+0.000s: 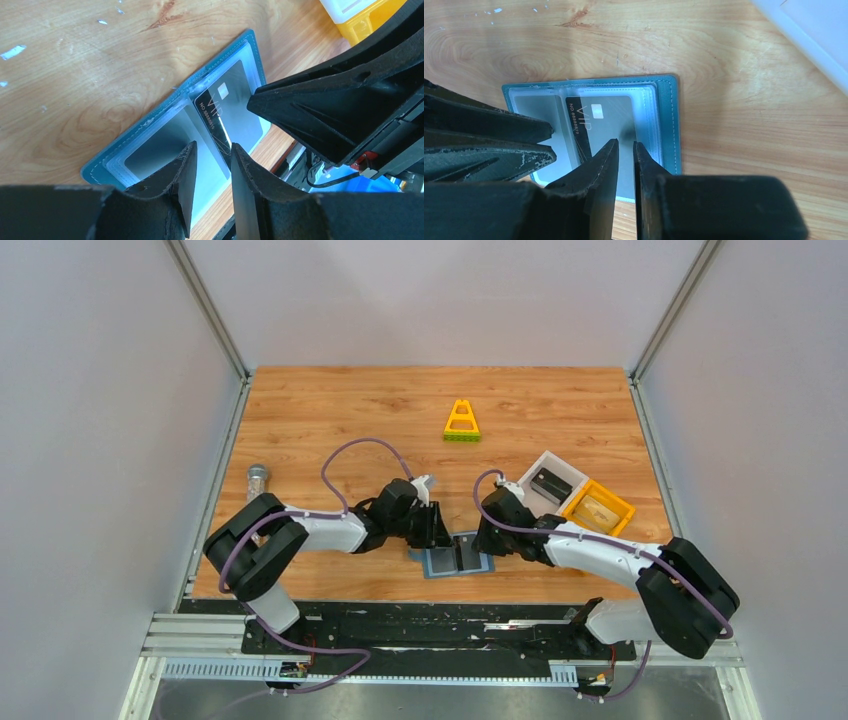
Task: Take the credit cards out of the card holder
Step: Remove the credit card from the card holder.
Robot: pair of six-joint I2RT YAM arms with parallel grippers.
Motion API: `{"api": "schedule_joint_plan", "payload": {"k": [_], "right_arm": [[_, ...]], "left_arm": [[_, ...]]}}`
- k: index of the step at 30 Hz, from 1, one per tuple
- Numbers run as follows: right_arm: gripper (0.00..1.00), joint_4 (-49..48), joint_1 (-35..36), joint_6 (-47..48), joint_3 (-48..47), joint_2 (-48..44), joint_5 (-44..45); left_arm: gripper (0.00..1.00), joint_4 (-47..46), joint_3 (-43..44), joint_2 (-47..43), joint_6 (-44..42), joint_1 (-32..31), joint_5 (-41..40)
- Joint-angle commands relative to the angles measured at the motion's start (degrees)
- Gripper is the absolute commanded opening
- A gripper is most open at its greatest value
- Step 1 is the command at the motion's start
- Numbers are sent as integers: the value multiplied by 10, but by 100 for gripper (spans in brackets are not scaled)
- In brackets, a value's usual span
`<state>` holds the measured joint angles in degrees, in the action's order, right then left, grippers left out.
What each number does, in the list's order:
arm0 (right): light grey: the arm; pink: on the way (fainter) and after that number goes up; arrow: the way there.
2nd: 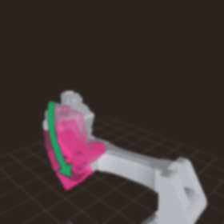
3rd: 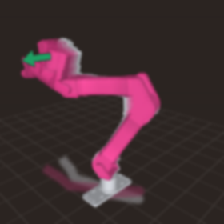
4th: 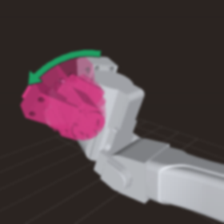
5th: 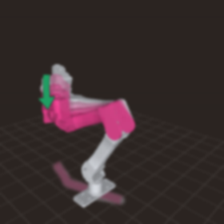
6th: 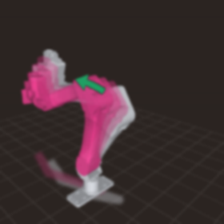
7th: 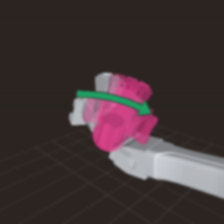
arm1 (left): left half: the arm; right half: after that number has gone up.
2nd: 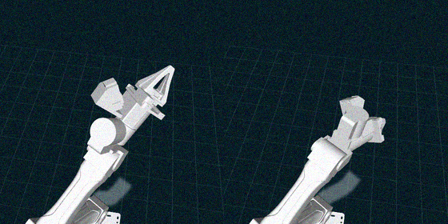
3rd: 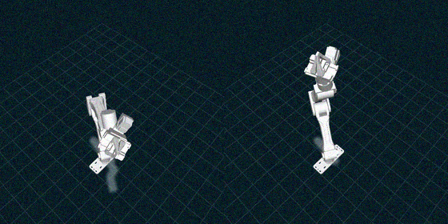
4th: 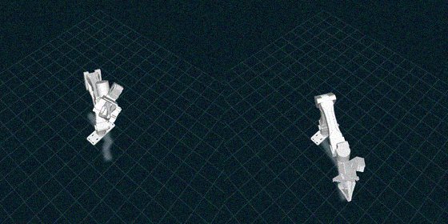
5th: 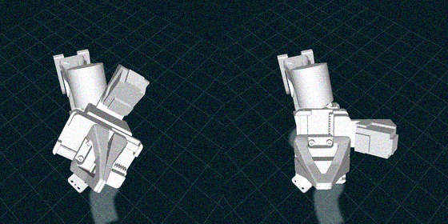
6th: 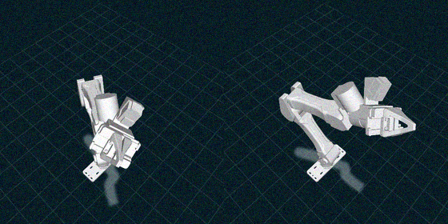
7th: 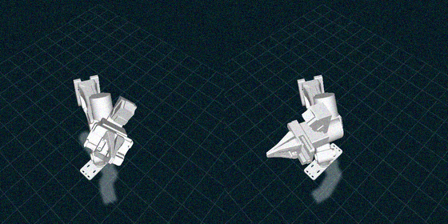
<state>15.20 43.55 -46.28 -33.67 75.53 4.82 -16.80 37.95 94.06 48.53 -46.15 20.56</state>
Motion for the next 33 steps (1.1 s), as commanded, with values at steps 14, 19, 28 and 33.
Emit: {"api": "schedule_joint_plan", "payload": {"k": [14, 19, 28, 33], "right_arm": [[18, -18, -8, 0, 25, -2, -14], [18, -18, -9, -4, 32, -7, -13], [18, -15, -10, -6, 35, -13, -13], [18, -16, -11, -6, 35, -13, -13]], "left_arm": [[39, -51, 10, 45, 26, -12, -12], [38, -51, 12, 46, 30, -15, -10], [34, -97, 4, 43, 65, -14, 17], [23, -117, 3, 48, 81, -15, 34]]}}
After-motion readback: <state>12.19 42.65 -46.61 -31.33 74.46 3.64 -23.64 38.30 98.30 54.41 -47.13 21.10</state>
